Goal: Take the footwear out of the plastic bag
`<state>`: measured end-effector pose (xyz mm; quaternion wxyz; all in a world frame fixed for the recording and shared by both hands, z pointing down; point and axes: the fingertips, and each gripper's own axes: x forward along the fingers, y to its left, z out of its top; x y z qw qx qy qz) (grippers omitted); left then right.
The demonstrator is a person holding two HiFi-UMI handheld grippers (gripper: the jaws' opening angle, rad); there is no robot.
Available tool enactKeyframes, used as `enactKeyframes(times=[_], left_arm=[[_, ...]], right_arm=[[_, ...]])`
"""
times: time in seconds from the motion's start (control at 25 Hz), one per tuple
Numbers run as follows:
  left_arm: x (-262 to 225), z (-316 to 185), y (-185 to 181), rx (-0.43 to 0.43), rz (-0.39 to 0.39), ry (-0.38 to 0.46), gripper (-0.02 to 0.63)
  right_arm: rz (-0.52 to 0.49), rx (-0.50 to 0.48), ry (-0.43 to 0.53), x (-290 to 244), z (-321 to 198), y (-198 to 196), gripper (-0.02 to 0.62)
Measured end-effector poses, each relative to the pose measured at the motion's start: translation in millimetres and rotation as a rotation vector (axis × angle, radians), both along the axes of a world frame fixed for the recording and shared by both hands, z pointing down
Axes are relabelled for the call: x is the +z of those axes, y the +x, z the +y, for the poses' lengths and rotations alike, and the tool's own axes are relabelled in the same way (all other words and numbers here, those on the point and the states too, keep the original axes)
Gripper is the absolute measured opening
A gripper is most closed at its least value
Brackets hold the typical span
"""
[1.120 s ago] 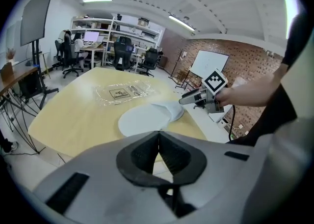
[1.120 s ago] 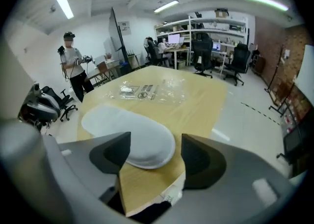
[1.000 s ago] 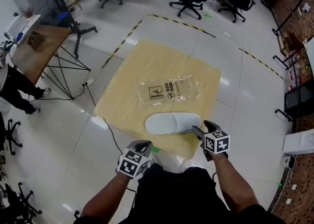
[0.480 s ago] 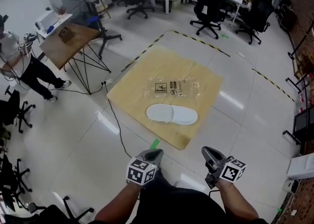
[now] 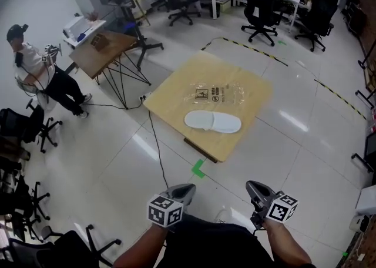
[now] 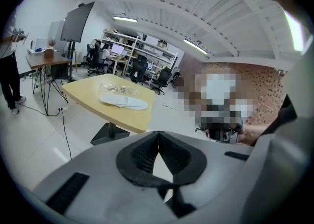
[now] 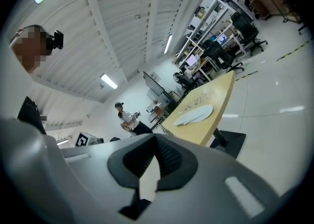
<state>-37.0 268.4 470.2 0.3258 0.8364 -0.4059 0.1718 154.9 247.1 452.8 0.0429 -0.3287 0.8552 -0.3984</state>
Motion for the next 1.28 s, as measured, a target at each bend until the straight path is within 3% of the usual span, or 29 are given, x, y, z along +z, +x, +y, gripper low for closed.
enactKeyframes(times=[0.12, 0.36, 0.68, 0.84, 1.28], left_arm=[[-3, 1, -13, -0.014, -0.018, 0.005, 0.008], [-19, 5, -59, 0.042, -0.034, 0.057, 0.008], [-20, 11, -99, 0.213, 0.000, 0.094, 0.008], [-23, 11, -111, 0.267, -0.004, 0.112, 0.008], [-45, 25, -85, 0.147, 0.038, 0.167, 0.008]], right_arm=[[0.048, -0.004, 0.015, 1, 10, -9, 0.002], [0.191, 0.053, 0.043, 2, 20, -43, 0.002], [0.331, 0.179, 0.059, -5, 56, -100, 0.002], [0.384, 0.191, 0.079, -14, 69, -122, 0.001], [0.470, 0.090, 0.112, -24, 85, -102, 0.000]])
